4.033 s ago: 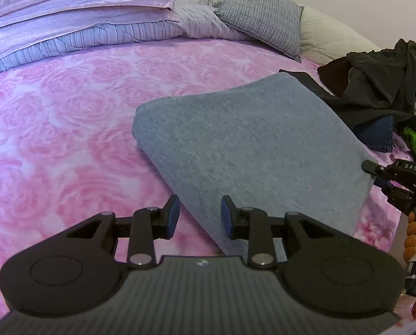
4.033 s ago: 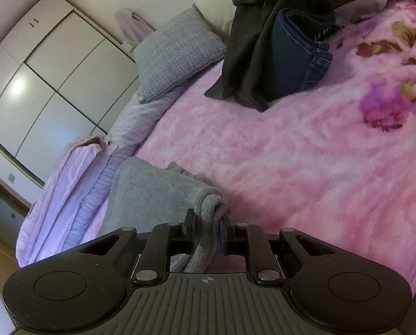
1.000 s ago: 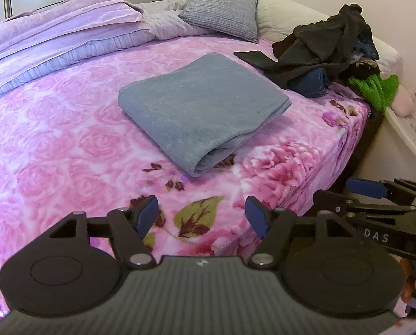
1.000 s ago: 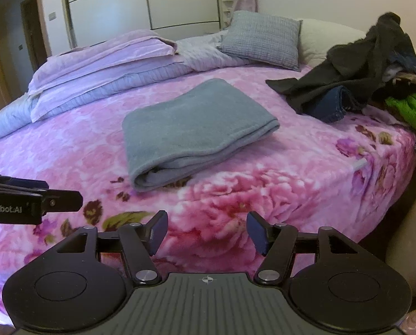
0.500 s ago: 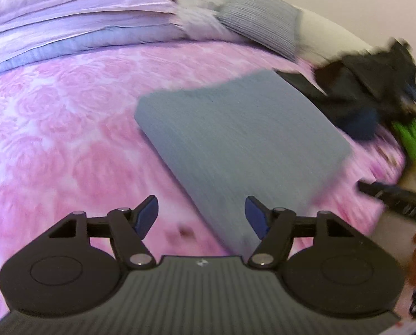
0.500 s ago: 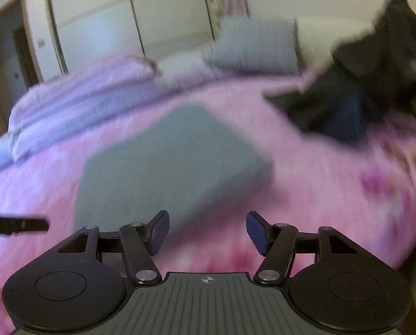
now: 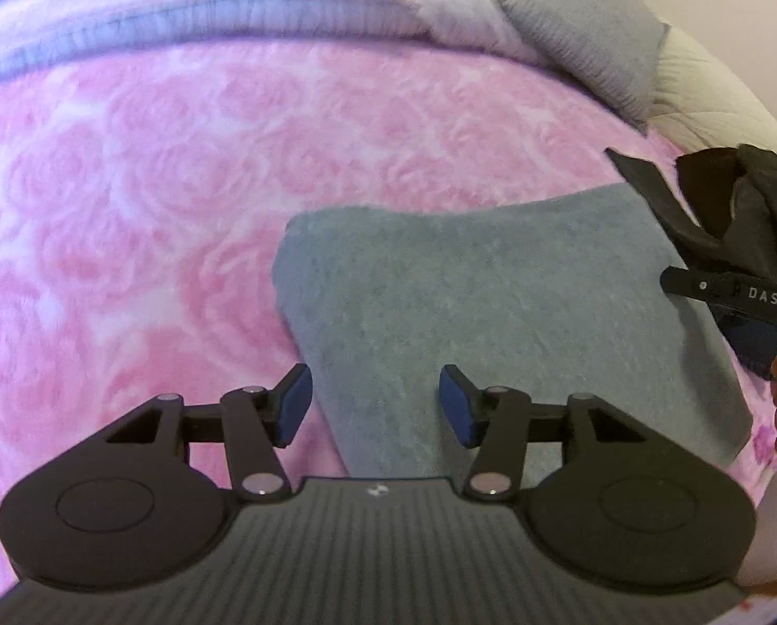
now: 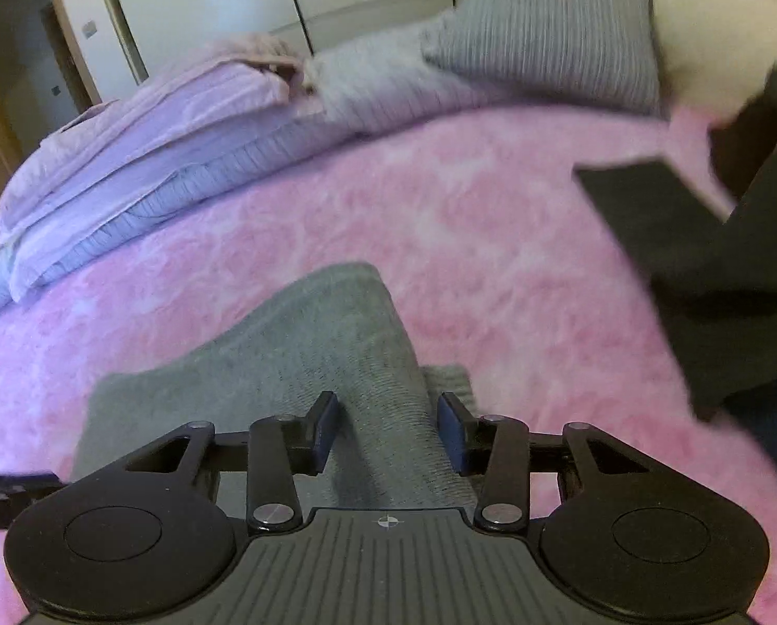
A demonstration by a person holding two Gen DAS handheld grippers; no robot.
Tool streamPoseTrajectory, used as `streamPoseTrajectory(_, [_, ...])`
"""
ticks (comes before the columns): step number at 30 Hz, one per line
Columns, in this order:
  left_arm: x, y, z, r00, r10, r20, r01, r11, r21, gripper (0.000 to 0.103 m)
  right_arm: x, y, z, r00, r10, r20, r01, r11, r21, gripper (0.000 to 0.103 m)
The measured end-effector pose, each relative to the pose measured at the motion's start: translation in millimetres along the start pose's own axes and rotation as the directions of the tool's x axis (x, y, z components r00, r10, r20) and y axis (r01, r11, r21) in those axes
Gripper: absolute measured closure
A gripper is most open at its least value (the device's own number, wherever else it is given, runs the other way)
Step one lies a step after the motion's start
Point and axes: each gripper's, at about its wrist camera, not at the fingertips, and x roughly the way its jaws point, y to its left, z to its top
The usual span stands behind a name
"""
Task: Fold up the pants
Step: 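Grasp one side of the folded sweatpants with the right gripper while the left gripper grasps the other side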
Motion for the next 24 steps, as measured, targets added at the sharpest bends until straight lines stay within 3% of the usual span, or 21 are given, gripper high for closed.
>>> streamPoseTrajectory(7, [-16,2,9,0.995,0.015,-0.097,-0.021,0.998,-0.064,0.054,9,-16,18,0.987,0.056,-0.149,-0.045,0.996,0.073,0.063])
streamPoseTrajectory(12, [-29,-8,21,0.992,0.014,-0.124,-0.024,0.997,-0.075,0.054,18,-7,28,0.969,0.057,-0.238,-0.062,0.998,-0.012,0.059])
streamPoseTrajectory(14, [-31,-14,24,0.991,0.021,-0.130,-0.033,0.995,-0.089,0.054,17,-7,29,0.969,0.058,-0.242,-0.062,0.998,-0.010,0.075])
streamPoseTrajectory(17, [-32,-24,29,0.990,0.047,-0.137,-0.063,0.991,-0.119,0.054,8,-5,29,0.972,0.059,-0.229,-0.072,0.996,-0.045,0.090])
streamPoseTrajectory(20, [-31,-35,37,0.987,0.073,-0.146,-0.095,0.985,-0.145,0.055,-2,-2,34,0.975,0.053,-0.216,-0.068,0.996,-0.062,0.093])
streamPoseTrajectory(24, [-24,-50,43,0.984,0.116,-0.134,-0.132,0.984,-0.117,0.055,-2,-7,33,0.979,-0.022,-0.203,0.016,0.999,-0.034,0.093])
